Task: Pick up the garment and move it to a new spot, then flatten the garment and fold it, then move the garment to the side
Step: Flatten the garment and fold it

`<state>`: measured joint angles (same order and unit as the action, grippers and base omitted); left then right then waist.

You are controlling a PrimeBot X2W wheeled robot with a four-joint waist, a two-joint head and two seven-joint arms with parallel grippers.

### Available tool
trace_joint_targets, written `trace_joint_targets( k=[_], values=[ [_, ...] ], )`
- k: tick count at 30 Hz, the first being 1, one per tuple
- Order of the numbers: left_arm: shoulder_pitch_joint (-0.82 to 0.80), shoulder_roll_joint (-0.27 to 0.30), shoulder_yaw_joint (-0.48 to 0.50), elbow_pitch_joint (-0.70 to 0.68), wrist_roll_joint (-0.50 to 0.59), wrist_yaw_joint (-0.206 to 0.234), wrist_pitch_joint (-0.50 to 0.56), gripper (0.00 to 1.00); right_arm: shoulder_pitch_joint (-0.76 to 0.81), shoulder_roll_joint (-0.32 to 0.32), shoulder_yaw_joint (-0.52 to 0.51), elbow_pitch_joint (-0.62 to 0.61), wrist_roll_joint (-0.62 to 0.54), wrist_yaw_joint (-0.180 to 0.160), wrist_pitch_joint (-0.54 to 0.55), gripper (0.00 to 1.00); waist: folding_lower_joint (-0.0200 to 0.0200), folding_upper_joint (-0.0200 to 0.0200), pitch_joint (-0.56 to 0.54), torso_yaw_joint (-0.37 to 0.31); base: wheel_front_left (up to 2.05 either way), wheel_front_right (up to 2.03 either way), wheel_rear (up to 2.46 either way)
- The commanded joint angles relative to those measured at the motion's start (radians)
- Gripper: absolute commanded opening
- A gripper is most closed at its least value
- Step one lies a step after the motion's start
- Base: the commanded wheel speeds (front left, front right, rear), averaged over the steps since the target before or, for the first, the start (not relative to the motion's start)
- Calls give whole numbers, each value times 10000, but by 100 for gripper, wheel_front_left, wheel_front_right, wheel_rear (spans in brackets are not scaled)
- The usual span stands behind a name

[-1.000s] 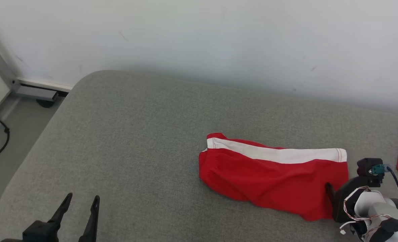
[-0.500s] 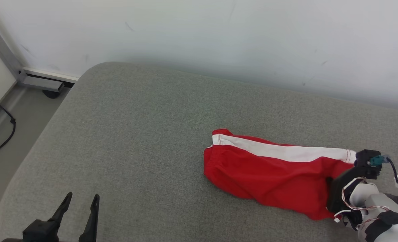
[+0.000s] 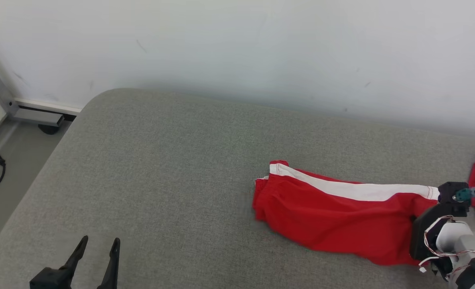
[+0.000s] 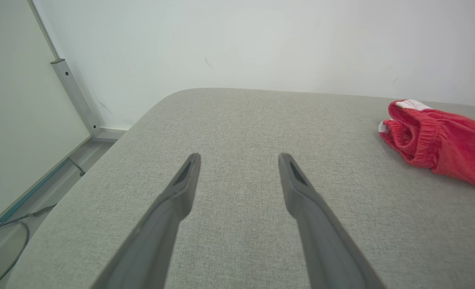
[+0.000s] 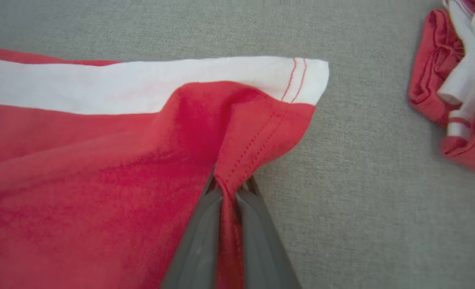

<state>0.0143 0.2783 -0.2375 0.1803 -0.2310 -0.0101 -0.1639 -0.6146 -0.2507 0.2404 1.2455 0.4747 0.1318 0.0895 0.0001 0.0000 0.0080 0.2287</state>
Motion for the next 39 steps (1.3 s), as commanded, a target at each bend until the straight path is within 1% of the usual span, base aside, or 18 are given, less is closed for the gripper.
trace_joint_targets(
  k=[1, 5, 8, 11, 17, 21, 24, 25, 30, 33, 39],
  values=[
    [91, 37, -6, 16, -121, -7, -46, 100, 113, -169, 61, -36, 64, -23, 16, 0, -1, 0, -157, -152, 0, 0, 0],
    [162, -2, -48, 6, -146, 60, -64, 100, 168, -469, 432, -371, 391, -23, 138, 0, -1, 0, -281, -375, 0, 0, 0],
    [172, -24, -97, 31, -180, 44, -116, 100, 259, -500, 669, -849, 952, -23, 385, 0, -1, 0, -329, -510, 0, 0, 0],
    [191, -57, -115, 52, -184, 86, -128, 100, 415, -518, 987, -1723, 1935, -23, 960, 0, -1, 0, -366, -630, 0, 0, 0],
    [228, -143, -224, 24, -230, 153, -143, 100, 760, -926, 1765, -3763, 4056, -22, 1946, 0, -1, 0, -404, -765, 0, 0, 0],
    [137, -202, -341, 75, -220, 131, -165, 100, 853, -1124, 2289, -4692, 5056, -15, 2227, 0, -1, 0, -402, -729, 0, 0, 0],
    [41, -201, -395, 157, -262, 60, -219, 100, 860, -1071, 2689, -5186, 5585, -15, 2251, 0, -1, 0, -414, -633, 0, 0, 0],
    [11, -200, -421, 194, -273, 13, -247, 100, 852, -1052, 2822, -5311, 5706, -15, 2228, 0, -1, 0, -420, -580, 0, 0, 0],
    [-76, -207, -499, 239, -265, 49, -275, 100, 671, -819, 3418, -5646, 6319, -15, 1972, 0, -1, 0, -452, -278, 0, 0, 0],
    [-101, -228, -563, 243, -255, 52, -269, 100, 572, -751, 3577, -5585, 6464, -15, 1822, 0, -1, 0, -461, -137, 0, 0, 0],
    [-152, -246, -663, 370, -319, -23, -327, 100, 273, -368, 3932, -5108, 6854, -15, 1368, 0, -1, 0, -464, 297, 0, 0, 0]
  ],
)
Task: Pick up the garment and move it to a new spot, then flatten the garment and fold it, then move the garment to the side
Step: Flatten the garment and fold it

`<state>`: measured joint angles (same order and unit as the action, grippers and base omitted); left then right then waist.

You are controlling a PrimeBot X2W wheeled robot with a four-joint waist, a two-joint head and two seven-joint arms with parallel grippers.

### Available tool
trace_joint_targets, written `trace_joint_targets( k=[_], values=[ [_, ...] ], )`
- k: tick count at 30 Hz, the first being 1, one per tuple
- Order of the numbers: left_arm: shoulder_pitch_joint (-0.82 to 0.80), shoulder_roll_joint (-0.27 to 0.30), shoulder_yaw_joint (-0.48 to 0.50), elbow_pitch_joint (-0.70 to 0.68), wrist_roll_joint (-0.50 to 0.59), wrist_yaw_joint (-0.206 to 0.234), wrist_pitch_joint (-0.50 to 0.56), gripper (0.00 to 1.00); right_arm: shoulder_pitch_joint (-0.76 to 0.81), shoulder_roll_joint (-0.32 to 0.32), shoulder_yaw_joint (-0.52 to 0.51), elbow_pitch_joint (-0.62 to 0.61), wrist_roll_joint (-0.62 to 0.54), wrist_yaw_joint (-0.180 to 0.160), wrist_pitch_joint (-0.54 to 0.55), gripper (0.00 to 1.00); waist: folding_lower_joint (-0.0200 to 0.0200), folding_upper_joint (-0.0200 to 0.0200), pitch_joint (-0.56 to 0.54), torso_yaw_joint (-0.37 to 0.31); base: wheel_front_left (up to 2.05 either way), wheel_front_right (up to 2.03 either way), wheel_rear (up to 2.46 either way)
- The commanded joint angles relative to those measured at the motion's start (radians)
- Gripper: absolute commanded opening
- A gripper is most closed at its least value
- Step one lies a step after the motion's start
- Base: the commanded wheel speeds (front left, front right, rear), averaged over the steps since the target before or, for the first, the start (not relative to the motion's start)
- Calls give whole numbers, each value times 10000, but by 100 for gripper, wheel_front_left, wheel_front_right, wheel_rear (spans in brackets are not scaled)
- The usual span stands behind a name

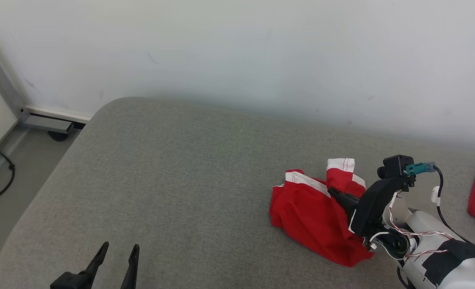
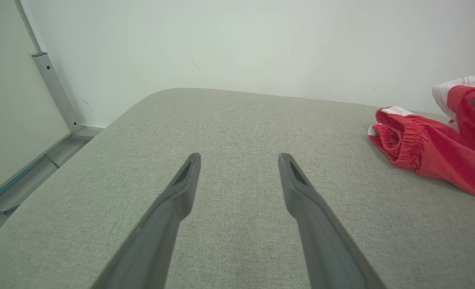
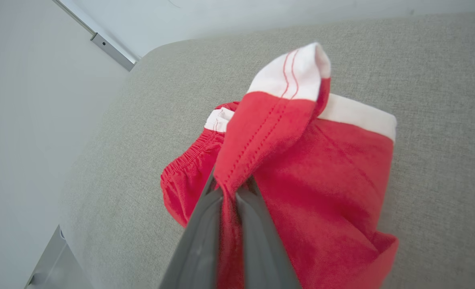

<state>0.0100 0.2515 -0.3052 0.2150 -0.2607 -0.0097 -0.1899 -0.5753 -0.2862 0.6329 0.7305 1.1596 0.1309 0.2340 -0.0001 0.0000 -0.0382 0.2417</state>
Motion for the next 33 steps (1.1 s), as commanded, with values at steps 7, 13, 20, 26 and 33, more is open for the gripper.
trace_joint_targets(
  k=[7, 13, 20, 26, 33],
  values=[
    [-276, -91, -180, 213, -12, -56, -99, 100, -473, 287, 416, 835, 235, -6, -501, 0, 1, 0, -5, 649, 0, 0, 0],
    [-356, -226, -401, 299, 12, -69, -99, 100, -751, 449, 577, 1546, 467, -6, -789, 0, 1, 0, -28, 992, 0, 0, 0],
    [-438, -318, -555, 391, -44, -88, -173, 100, -1027, 628, 800, 2313, 547, -6, -1061, 0, 1, 0, 76, 1253, 0, 0, 0],
    [-488, -276, -503, 496, -126, -17, -260, 100, -1175, 669, 1036, 2536, 641, -6, -1056, 100, 1, 0, 125, 1169, 0, 0, 0],
    [-466, -200, -502, 540, -166, 41, -319, 100, -990, 338, 1139, 2134, 838, -6, -1589, 100, 1, 0, 33, 849, 0, 0, 0]
  ],
)
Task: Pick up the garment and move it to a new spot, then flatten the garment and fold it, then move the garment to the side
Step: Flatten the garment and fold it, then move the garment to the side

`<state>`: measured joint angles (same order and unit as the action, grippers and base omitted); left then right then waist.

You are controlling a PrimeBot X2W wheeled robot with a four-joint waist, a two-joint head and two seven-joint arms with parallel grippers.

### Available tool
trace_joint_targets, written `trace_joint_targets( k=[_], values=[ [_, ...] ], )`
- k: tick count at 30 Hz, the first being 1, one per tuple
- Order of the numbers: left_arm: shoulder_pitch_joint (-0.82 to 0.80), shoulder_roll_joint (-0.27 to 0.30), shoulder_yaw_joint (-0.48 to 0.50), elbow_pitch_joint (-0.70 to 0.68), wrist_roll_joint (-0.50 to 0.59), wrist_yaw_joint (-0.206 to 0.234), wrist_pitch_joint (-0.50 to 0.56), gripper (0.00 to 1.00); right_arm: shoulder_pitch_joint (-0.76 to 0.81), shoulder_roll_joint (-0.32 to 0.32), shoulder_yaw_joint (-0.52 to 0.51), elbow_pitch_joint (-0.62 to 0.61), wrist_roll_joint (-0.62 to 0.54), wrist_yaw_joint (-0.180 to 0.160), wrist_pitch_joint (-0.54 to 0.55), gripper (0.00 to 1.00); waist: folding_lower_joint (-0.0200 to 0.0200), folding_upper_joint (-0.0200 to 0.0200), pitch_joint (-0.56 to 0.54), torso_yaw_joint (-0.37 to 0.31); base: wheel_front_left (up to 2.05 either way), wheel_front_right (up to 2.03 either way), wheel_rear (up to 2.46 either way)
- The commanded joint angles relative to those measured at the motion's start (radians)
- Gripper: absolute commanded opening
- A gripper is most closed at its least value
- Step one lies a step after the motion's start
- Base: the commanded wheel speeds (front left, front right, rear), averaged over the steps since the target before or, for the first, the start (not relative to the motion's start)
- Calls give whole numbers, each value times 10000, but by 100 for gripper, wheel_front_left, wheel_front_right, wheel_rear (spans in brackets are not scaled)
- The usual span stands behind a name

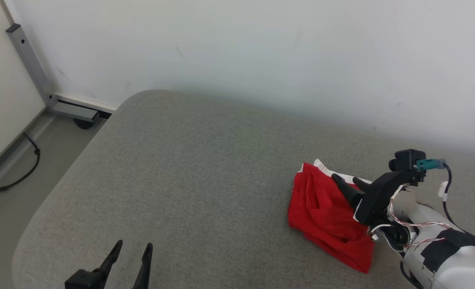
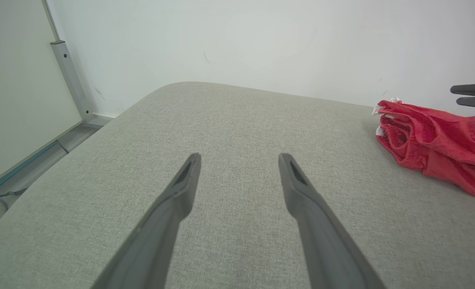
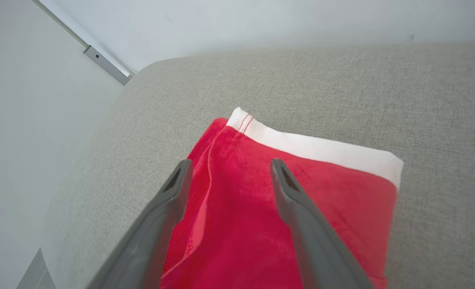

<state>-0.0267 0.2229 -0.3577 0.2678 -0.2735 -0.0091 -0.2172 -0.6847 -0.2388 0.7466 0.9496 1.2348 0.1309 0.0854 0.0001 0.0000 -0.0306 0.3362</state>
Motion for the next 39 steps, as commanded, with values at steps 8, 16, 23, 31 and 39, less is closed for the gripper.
trace_joint_targets(
  k=[8, 16, 23, 31, 39],
  values=[
    [71, 213, 31, -142, 19, 166, -143, 100, 475, -1073, 256, -562, -81, -6, -981, 100, -1, 0, -161, -485, 0, 0, 0],
    [129, 300, 12, -324, 55, 306, -183, 100, 692, -1512, 500, -266, -268, -6, -1359, 100, -1, 0, -161, -702, 0, 0, 0],
    [54, 317, -125, -389, 53, 305, -117, 100, 744, -1208, 589, 283, -100, -6, -1256, 100, -1, 0, -107, -575, 0, 0, 0],
    [-56, 352, -233, -346, 1, 245, -103, 100, 694, -730, 680, 1258, 171, -6, -817, 100, -1, 0, -63, -222, 0, 0, 0],
    [-191, 333, -346, -308, -52, 200, -125, 100, 363, -485, 747, 1966, 315, -6, -435, 100, -1, 0, 152, 167, 0, 0, 0]
  ],
)
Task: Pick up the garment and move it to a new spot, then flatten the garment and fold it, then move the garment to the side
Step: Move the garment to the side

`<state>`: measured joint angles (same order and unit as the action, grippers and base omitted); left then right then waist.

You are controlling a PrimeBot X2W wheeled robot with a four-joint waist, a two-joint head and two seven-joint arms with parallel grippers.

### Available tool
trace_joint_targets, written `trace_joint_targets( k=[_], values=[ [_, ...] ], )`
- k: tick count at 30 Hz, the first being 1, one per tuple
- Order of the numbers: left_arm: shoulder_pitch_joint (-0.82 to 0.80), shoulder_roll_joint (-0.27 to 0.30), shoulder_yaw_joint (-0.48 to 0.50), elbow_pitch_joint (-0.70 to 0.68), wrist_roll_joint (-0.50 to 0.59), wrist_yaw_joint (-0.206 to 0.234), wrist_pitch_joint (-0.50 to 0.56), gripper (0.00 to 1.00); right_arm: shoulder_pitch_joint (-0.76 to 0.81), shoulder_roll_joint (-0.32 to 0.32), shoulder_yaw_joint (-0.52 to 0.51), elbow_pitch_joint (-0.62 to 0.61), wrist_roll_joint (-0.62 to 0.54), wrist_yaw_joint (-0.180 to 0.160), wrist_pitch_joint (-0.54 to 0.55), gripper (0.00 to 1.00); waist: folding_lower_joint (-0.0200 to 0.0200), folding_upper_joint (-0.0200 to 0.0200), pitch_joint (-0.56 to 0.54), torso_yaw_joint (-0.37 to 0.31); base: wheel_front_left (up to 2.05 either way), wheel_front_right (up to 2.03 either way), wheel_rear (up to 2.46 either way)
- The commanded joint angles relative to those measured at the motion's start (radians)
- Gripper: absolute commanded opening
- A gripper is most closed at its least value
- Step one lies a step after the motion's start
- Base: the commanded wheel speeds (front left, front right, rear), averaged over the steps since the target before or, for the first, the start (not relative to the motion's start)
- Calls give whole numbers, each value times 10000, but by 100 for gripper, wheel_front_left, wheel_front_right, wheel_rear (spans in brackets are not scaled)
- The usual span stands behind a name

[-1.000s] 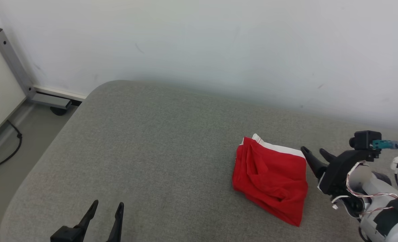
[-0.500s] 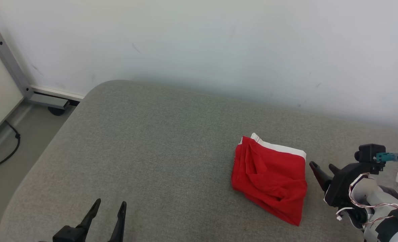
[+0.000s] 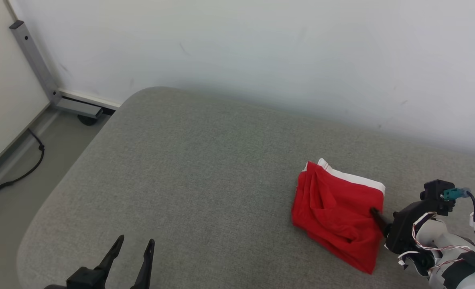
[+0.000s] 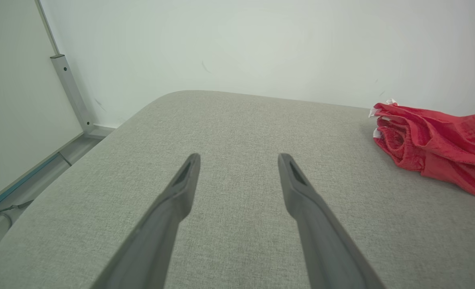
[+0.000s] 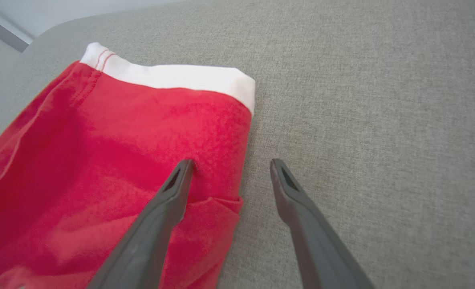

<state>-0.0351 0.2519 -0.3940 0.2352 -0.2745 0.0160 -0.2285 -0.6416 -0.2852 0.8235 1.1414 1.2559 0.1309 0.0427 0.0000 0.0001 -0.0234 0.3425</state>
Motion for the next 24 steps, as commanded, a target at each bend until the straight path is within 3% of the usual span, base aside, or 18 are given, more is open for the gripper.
trace_joint_targets(
  k=[1, 18, 20, 21, 24],
  values=[
    [-121, 35, 14, 38, -62, -55, -20, 100, -103, 14, -37, 106, 139, -6, 18, 100, 0, -1, 109, 152, 0, 0, 0],
    [-347, -39, -31, 191, -192, 26, -197, 100, -284, 300, -230, 730, 812, -6, 1328, 100, 0, -1, 522, 408, 0, 0, 0],
    [-371, -48, -40, 229, -202, 10, -204, 100, -331, 270, -192, 647, 795, -6, 1319, 27, 0, -1, 535, 396, 0, 0, 0],
    [-382, -50, -39, 251, -210, 8, -212, 100, -343, 249, -206, 574, 810, -6, 1227, 0, 0, -1, 536, 388, 0, 0, 0],
    [-404, -48, -40, 299, -235, 7, -235, 100, -335, 113, -226, 428, 805, -6, 1063, 0, 0, -1, 507, 358, 0, 0, 0]
  ],
)
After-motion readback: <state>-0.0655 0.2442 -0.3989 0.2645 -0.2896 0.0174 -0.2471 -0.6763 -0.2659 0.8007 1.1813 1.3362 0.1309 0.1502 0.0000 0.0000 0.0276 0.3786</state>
